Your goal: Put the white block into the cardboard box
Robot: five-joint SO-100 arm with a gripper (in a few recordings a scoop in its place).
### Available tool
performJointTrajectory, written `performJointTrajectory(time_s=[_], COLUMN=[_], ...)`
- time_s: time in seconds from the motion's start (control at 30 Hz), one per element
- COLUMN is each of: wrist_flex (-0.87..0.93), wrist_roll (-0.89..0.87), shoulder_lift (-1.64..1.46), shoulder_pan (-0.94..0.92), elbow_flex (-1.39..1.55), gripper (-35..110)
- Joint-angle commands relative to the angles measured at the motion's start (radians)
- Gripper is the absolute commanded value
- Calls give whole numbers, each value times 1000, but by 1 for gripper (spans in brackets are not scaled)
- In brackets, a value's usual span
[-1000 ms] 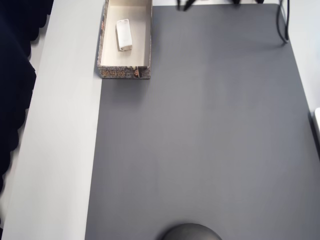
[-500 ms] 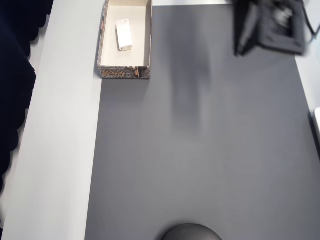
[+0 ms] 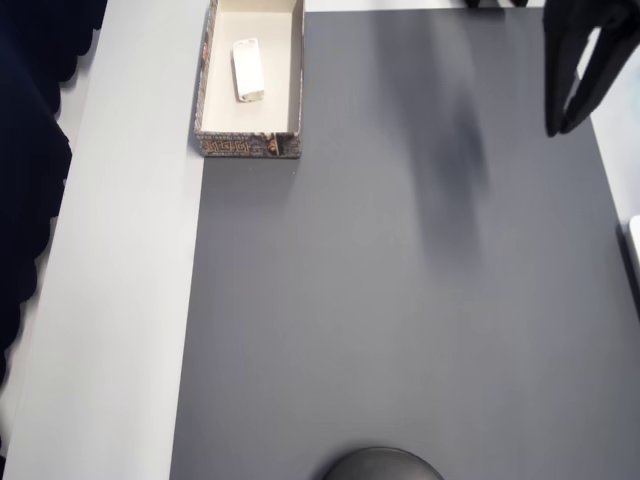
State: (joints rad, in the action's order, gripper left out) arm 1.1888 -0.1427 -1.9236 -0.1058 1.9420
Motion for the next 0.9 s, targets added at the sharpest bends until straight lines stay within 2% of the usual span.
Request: performJointTrajectory(time_s=[0.0, 0.1, 0.27, 0.53, 0.87], wrist_flex=[-20, -51, -224, -275, -382], wrist_roll=[11, 15, 21, 118, 132], shoulder_lift=[-100, -152, -282, -408, -604], shoulder_pan=[25, 37, 61, 84, 60], elbow_flex=[18, 69, 239, 400, 591], gripper=[-2, -2, -2, -2, -2])
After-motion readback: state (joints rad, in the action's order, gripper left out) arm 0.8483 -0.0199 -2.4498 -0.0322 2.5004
